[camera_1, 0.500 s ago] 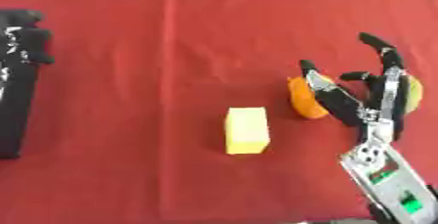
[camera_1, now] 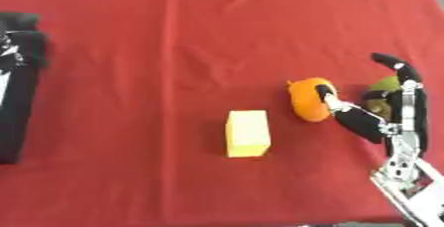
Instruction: Pick up the objects with one hand, pass them to the other hand, and then place them into the box on the other side of the table.
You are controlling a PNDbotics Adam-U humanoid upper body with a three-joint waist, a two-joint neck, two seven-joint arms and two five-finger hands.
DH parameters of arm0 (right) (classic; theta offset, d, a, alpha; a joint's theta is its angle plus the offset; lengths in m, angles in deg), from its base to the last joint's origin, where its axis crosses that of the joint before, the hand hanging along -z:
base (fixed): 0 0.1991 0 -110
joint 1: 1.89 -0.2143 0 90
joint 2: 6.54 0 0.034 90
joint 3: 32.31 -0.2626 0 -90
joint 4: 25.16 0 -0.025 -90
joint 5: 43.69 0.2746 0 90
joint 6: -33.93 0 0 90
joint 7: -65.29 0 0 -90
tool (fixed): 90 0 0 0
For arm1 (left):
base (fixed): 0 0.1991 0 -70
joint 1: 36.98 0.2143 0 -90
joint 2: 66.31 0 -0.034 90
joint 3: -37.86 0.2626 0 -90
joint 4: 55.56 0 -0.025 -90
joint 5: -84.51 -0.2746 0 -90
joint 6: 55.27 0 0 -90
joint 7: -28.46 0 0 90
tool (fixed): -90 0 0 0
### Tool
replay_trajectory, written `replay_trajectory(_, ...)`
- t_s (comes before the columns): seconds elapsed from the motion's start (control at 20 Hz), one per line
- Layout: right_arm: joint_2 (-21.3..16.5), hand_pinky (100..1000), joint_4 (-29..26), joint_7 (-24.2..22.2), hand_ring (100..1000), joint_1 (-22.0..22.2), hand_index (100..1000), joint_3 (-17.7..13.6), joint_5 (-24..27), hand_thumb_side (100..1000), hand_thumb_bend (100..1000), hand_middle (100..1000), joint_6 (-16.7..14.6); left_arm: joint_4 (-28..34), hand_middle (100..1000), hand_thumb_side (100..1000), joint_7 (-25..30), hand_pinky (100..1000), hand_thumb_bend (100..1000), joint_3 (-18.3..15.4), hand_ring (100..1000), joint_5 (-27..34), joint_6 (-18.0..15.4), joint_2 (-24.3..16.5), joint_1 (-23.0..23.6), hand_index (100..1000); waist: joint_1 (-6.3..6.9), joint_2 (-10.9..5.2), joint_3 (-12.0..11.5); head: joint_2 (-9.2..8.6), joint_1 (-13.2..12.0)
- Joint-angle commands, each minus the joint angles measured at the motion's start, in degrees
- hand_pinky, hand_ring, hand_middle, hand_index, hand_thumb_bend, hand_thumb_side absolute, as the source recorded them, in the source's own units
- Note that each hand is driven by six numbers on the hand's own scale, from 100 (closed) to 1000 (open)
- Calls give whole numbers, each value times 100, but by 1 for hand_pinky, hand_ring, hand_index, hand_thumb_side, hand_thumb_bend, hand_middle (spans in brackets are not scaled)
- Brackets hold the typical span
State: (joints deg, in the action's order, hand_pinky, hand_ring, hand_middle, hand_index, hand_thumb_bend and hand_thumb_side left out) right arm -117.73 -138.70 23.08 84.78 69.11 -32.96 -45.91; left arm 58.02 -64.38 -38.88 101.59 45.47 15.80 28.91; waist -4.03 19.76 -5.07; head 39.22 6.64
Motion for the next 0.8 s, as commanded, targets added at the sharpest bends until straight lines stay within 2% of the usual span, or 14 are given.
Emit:
replay_trajectory(0.05, -438, 527, -106, -121, 985, 56, 775, -183, 131, 100, 642, 828, 93, 101, 774, 581, 8, 636, 100, -13, 773, -52, -40, -168, -22, 763, -3, -138, 15, 14, -10)
replay_trajectory(0.1, -509, 528, -106, -142, 984, 81, 774, -224, 176, 109, 618, 828, 109, 101, 774, 582, 10, 637, 100, -12, 773, -56, -45, -180, -19, 763, -6, -140, 18, 14, -2)
replay_trajectory(0.15, -577, 529, -106, -147, 983, 99, 774, -274, 218, 100, 646, 827, 124, 101, 774, 578, 12, 637, 100, -12, 773, -59, -51, -191, -18, 763, -8, -141, 22, 14, 9)
replay_trajectory(0.55, -986, 534, -106, -175, 974, 109, 775, -603, 376, 100, 652, 822, 123, 101, 775, 575, 37, 637, 100, 1, 774, -61, -63, -233, -17, 763, -22, -159, 57, -11, 133)
replay_trajectory(0.8, -1263, 577, -106, -528, 970, 194, 788, -653, 349, 100, 653, 829, 281, 101, 775, 572, 51, 637, 100, 8, 775, -75, -74, -268, -14, 763, -27, -159, 71, -8, 149)
